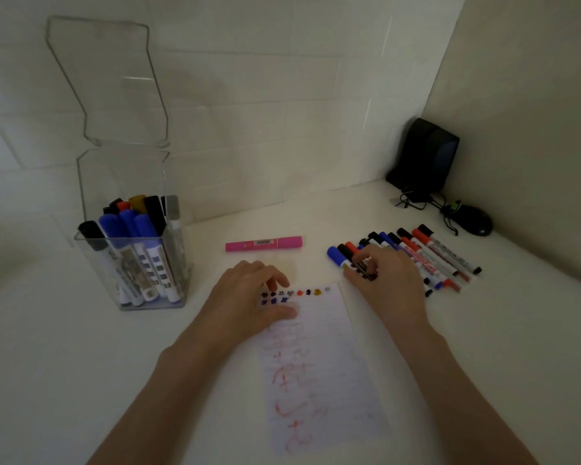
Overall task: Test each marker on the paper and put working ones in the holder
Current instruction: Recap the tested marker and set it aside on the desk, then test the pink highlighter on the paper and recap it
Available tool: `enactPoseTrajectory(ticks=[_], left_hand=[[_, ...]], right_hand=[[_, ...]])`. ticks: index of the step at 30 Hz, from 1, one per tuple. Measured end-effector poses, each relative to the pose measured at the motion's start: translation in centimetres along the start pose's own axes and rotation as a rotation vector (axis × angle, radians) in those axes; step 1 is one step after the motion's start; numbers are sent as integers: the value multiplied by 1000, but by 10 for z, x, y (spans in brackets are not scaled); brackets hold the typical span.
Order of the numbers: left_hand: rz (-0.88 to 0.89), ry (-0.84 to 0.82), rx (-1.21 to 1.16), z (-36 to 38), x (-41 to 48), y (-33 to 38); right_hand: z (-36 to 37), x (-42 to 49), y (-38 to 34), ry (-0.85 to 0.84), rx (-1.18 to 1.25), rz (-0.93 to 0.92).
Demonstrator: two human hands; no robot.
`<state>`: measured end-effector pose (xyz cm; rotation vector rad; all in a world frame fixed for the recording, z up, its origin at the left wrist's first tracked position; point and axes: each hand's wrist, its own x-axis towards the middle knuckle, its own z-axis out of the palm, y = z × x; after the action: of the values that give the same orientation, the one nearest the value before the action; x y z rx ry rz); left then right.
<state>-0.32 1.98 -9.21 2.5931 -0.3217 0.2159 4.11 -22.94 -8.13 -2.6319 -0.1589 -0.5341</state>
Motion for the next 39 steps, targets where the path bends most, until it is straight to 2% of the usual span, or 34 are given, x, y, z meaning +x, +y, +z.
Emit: enactPoseTrajectory(ticks=[8,11,14,18,21,24,27,29,31,35,37,39], left_hand=[[51,5,-11,2,-3,-8],[61,203,-98,2,-2,-9],[-49,367,75,-3,14,-12],[-165,314,274,-11,38,-19],[-265,276,237,-12,44,-24],[-264,277,229,-10,43,-25],[-230,320,-53,-10,32,-16],[-228,318,-263,-16,25,-2],[-183,254,-283,-22,17,11],[-95,86,-438,-30,0,30],[-48,33,-574,-35,-7,33],[17,52,-557,-36,-10,25]], right_hand=[[3,4,5,-45,57,18],[2,4,2,-33,46,11],[3,3,2,-2,12,-23],[2,5,4,-21,-34,-22],[2,5,4,42,5,-32],[5,3,-1,155,80,-107],[8,-2,-19,162,159,-207],[7,-9,-34,137,291,-208],[6,-15,-48,165,294,-287],[14,-17,-57,255,76,-500],[17,-14,-57,331,60,-508],[14,-14,-59,313,152,-416]])
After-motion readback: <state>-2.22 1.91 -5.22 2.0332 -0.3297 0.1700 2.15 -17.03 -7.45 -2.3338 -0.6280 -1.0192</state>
